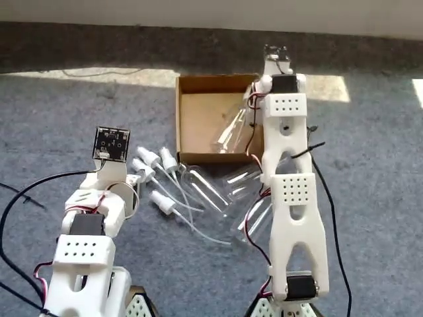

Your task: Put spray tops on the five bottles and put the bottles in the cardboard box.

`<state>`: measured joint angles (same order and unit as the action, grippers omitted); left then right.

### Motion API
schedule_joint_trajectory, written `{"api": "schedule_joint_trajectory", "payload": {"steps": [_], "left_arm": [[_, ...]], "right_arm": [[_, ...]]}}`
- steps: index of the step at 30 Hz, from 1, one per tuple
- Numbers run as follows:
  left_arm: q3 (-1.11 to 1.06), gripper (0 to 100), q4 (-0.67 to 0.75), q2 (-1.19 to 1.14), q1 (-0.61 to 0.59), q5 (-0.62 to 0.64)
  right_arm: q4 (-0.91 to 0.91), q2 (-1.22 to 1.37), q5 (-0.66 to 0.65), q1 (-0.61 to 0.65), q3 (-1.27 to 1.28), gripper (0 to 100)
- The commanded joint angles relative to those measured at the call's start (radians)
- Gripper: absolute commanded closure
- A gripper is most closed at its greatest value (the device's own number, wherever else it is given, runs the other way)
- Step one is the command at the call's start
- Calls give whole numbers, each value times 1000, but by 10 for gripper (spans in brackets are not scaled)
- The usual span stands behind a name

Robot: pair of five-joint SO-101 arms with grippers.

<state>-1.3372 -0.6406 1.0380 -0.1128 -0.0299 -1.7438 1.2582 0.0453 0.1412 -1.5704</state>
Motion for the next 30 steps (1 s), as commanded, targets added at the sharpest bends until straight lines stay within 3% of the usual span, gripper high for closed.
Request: {"api": "schedule_joint_trajectory", "payload": {"steps": [1, 6, 21, 30], "left_arm": [[4, 818, 20, 12, 19, 2], [4, 818, 20, 12, 18, 2], [7, 818, 20, 12, 15, 2], [7, 818, 20, 12, 16, 2]], "right_arm": [[-2, -12, -11, -16, -8, 807], [-21, -12, -11, -35, -8, 998], [-27, -18, -60, -47, 30, 995], [-24, -289, -60, -41, 453, 995]]}}
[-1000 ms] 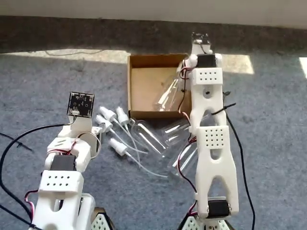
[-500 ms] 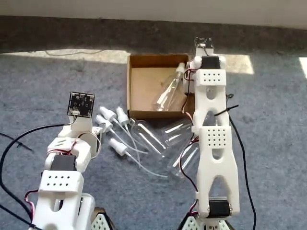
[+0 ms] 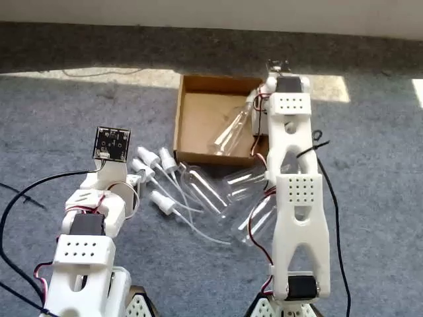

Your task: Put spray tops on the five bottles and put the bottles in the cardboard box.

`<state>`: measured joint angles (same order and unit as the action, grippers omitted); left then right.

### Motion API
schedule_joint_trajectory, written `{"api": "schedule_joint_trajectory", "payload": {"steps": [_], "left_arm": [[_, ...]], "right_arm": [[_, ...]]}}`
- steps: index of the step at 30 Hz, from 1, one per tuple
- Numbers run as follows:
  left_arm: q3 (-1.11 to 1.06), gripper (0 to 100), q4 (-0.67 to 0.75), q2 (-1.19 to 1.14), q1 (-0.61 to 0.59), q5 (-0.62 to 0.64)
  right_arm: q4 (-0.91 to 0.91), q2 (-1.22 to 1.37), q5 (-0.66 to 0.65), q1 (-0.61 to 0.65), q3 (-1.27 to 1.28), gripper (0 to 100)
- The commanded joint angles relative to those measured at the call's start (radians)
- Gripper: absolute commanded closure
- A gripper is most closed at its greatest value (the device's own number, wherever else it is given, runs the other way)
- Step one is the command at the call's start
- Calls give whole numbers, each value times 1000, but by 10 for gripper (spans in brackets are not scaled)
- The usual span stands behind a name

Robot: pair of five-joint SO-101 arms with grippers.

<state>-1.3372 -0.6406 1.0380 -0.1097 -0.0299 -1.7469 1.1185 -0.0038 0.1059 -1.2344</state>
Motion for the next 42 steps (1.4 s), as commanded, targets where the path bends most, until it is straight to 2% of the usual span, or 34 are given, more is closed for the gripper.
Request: {"api": "schedule_joint_trajectory", "payload": {"steps": [1, 6, 13, 26, 30, 37, 42], "left_arm": [[7, 818, 20, 12, 13, 2], [7, 818, 20, 12, 12, 2], [5, 818, 20, 12, 12, 2], [4, 818, 20, 12, 15, 2], [4, 818, 20, 12, 16, 2], [4, 818, 20, 12, 15, 2], [4, 818, 20, 12, 13, 2]], "right_arm": [[-19, -180, -12, -4, 165, 995], [16, -260, -18, -5, 300, 995], [30, -265, -68, -7, 311, 995], [-18, -337, -29, -12, 331, 995], [-5, -361, -81, -10, 346, 994], [-1, -354, -175, -12, 351, 858], [1, -354, -172, -12, 351, 852]]}}
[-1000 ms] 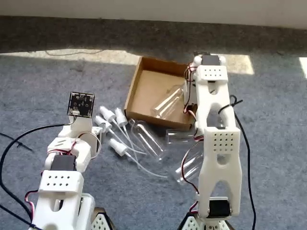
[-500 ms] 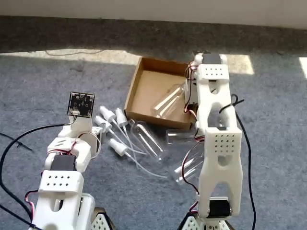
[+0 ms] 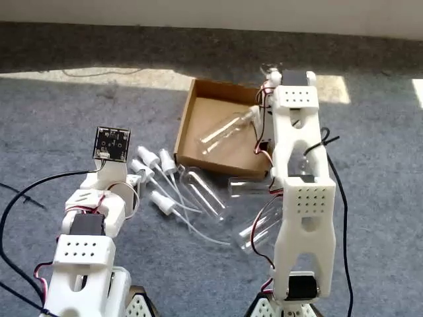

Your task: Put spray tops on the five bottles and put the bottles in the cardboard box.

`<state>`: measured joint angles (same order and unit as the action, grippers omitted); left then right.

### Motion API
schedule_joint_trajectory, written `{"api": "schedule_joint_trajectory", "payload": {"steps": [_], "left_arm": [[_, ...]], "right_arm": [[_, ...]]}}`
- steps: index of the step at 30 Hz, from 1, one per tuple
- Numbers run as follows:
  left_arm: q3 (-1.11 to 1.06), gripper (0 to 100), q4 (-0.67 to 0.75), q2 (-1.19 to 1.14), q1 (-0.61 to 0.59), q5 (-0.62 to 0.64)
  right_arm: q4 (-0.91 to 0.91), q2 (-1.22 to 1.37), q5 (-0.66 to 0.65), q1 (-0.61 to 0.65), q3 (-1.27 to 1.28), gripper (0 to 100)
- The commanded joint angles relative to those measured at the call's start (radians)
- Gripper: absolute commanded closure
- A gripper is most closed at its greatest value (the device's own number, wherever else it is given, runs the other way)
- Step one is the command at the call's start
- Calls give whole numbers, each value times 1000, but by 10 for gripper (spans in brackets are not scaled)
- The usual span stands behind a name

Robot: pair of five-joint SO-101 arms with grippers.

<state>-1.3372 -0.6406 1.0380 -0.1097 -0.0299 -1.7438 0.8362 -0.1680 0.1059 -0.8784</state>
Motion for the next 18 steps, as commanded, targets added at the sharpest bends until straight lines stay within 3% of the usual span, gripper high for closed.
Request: {"api": "schedule_joint_trajectory", "payload": {"steps": [1, 4, 9, 18], "left_arm": [[4, 818, 20, 12, 13, 2], [4, 818, 20, 12, 15, 2], [4, 818, 20, 12, 16, 2], [4, 818, 20, 12, 15, 2]], "right_arm": [[-7, -71, -8, -12, -5, 852], [-21, -81, 55, -25, -12, 852], [-19, -163, 292, -13, -168, 852], [18, -209, 551, 194, -314, 850]]}}
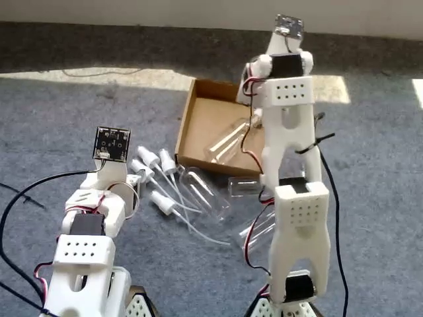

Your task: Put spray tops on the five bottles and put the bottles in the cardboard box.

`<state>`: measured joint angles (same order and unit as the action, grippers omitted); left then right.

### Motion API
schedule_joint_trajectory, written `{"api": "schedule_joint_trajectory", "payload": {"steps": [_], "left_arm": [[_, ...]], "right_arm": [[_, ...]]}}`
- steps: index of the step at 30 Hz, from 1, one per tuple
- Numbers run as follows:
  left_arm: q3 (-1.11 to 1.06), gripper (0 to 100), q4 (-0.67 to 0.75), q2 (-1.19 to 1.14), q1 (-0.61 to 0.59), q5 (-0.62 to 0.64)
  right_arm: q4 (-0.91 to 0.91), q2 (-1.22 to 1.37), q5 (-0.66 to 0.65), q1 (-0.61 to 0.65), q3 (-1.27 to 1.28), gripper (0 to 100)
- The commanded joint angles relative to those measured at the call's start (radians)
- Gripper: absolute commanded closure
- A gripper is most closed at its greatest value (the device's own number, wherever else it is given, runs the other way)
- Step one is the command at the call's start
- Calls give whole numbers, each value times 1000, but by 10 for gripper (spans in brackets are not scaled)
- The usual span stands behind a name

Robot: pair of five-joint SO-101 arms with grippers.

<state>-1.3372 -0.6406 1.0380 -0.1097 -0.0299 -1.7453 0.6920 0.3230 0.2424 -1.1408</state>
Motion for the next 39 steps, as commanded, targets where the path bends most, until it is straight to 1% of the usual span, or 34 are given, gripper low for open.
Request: {"api": "schedule_joint_trajectory", "payload": {"steps": [1, 4, 6, 11, 14, 15, 18, 20, 26, 36, 39], "left_arm": [[4, 818, 20, 12, 13, 2], [4, 818, 20, 12, 12, 2], [4, 818, 20, 12, 12, 2], [2, 818, 20, 12, 16, 2], [2, 818, 20, 12, 16, 2], [2, 818, 20, 12, 16, 2], [2, 818, 20, 12, 16, 2], [2, 818, 20, 12, 16, 2], [2, 818, 20, 12, 16, 2], [2, 818, 18, 12, 16, 2], [2, 818, 18, 12, 16, 2]], "right_arm": [[30, -61, 84, 65, -38, 850], [50, -18, 198, 50, 39, 849], [51, 28, 247, 28, 65, 837], [88, 147, 259, 13, 36, 711], [117, 196, 261, 18, 1, 700], [127, 208, 279, 19, -19, 700], [128, 237, 411, 12, -87, 700], [128, 257, 465, 8, -127, 700], [128, 312, 471, 8, -228, 700], [119, 469, 471, 8, -240, 702], [120, 484, 471, 7, -240, 760]]}}
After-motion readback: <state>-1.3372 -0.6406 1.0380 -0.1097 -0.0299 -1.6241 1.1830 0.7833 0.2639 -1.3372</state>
